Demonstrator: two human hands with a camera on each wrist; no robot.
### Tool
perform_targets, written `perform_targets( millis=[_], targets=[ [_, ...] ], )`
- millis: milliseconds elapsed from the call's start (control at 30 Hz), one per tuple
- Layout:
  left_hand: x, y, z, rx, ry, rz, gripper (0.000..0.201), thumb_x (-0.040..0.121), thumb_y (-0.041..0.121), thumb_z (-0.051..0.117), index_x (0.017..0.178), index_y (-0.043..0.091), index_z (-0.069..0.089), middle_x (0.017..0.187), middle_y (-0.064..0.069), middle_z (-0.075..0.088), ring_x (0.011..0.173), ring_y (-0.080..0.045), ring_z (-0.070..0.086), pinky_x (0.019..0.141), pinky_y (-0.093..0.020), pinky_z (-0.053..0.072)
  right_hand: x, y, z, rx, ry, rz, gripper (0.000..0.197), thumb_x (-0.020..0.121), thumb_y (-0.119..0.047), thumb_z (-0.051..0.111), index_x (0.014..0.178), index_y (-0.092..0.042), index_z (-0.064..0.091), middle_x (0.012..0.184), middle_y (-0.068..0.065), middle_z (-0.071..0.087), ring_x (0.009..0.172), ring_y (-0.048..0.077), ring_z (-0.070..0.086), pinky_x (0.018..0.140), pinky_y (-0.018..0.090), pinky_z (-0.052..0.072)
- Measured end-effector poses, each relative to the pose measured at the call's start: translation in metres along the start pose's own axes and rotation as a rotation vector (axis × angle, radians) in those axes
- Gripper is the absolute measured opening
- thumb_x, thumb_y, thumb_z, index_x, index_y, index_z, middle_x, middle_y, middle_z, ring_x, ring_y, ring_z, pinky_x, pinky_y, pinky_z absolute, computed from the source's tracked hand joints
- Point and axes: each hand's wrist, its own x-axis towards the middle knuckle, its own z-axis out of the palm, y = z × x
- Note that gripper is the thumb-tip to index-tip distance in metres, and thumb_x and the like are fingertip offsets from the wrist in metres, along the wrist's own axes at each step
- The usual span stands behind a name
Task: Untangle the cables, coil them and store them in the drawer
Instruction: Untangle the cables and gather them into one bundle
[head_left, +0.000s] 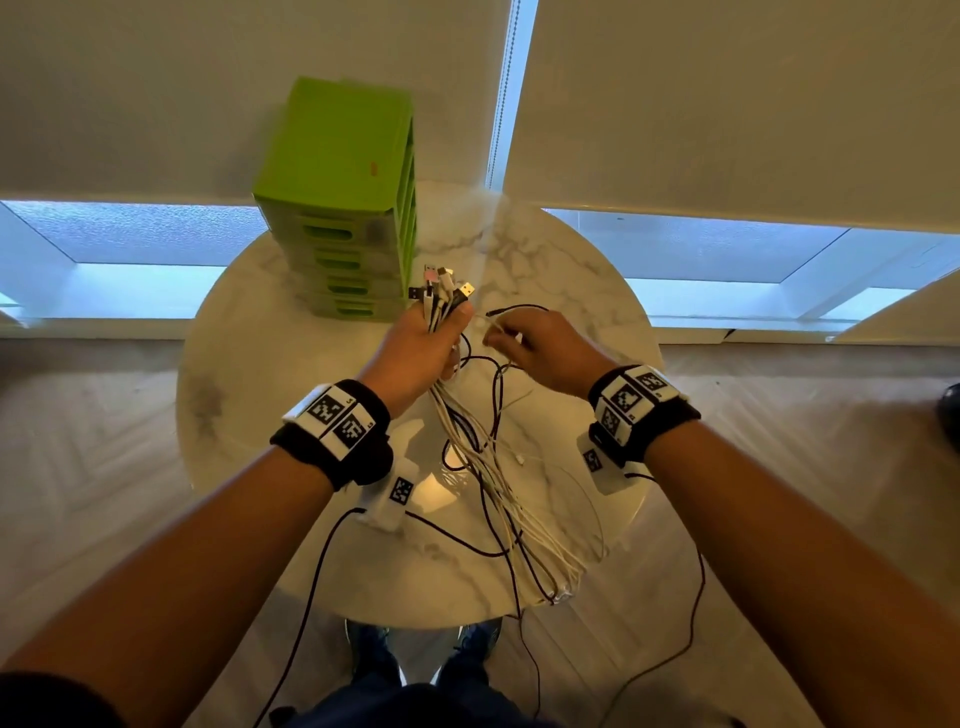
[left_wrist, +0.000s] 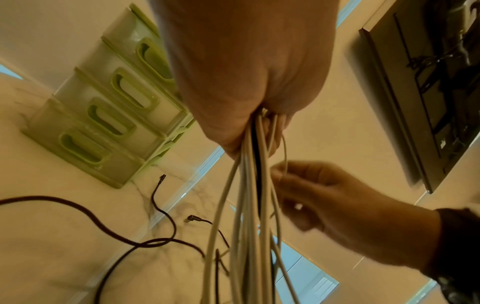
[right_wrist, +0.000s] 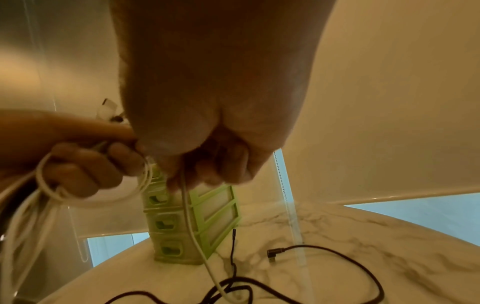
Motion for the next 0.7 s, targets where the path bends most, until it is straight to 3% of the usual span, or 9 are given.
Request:
perform_targets(
  millis=[100, 233, 367, 467, 567, 700],
  targets=[
    [-0.004, 0.01, 0.007, -0.096, -0.034, 0.022, 0.028, 0.107, 0.027, 0.053, 0.08, 0.025, 0.049, 0.069, -0.002, 0.02, 0.05, -0.011, 0.026, 0.047, -0.024, 0.027, -0.008, 0.005, 0.017, -0.036, -0.27, 0.082, 0.022, 0.099, -0.031, 0.061, 0.1, -0.013, 0.074, 0.096, -0.002, 0.065, 0.083, 0.009, 0.053, 0.075, 0.019, 0.039],
    [-0.009, 0.03, 0.007, -0.152, -0.019, 0.088, 0.028, 0.108, 0.026, 0.051, 0.081, 0.023, 0.042, 0.078, -0.011, 0.013, 0.049, -0.01, 0.023, 0.046, -0.023, 0.025, -0.024, 0.028, 0.042, -0.12, -0.461, 0.276, 0.026, 0.101, -0.031, 0.056, 0.109, -0.013, 0.073, 0.11, 0.004, 0.069, 0.099, 0.019, 0.06, 0.088, 0.031, 0.044],
    [-0.016, 0.036, -0.001, -0.179, -0.001, 0.109, 0.029, 0.109, 0.022, 0.049, 0.081, 0.023, 0.04, 0.075, -0.006, 0.016, 0.049, -0.009, 0.023, 0.046, -0.023, 0.023, -0.03, 0.052, 0.045, -0.068, -0.311, 0.461, 0.03, 0.103, -0.034, 0.051, 0.118, -0.015, 0.068, 0.121, 0.009, 0.067, 0.113, 0.028, 0.059, 0.093, 0.036, 0.044],
    [-0.02, 0.035, -0.009, -0.221, 0.026, 0.113, 0.031, 0.108, 0.021, 0.049, 0.078, 0.023, 0.042, 0.07, -0.002, 0.023, 0.048, -0.009, 0.022, 0.046, -0.024, 0.021, -0.03, 0.063, 0.039, -0.142, -0.345, 0.541, 0.037, 0.106, -0.034, 0.044, 0.122, -0.007, 0.064, 0.118, 0.018, 0.06, 0.113, 0.034, 0.054, 0.093, 0.038, 0.042],
    [-0.021, 0.033, -0.017, -0.171, 0.058, 0.111, 0.032, 0.106, 0.018, 0.052, 0.077, 0.024, 0.038, 0.075, -0.01, 0.016, 0.05, -0.012, 0.021, 0.048, -0.028, 0.019, -0.03, 0.066, 0.034, -0.158, -0.308, 0.455, 0.033, 0.106, -0.031, 0.042, 0.109, -0.012, 0.068, 0.102, 0.011, 0.056, 0.099, 0.031, 0.053, 0.091, 0.04, 0.044],
    [-0.019, 0.024, -0.021, -0.106, 0.092, 0.076, 0.03, 0.103, 0.01, 0.051, 0.079, 0.022, 0.039, 0.072, -0.008, 0.019, 0.048, -0.012, 0.026, 0.046, -0.026, 0.023, -0.018, 0.043, 0.026, -0.024, -0.025, 0.246, 0.026, 0.104, -0.033, 0.051, 0.105, -0.016, 0.071, 0.092, 0.002, 0.044, 0.084, 0.024, 0.051, 0.084, 0.037, 0.045]
  ],
)
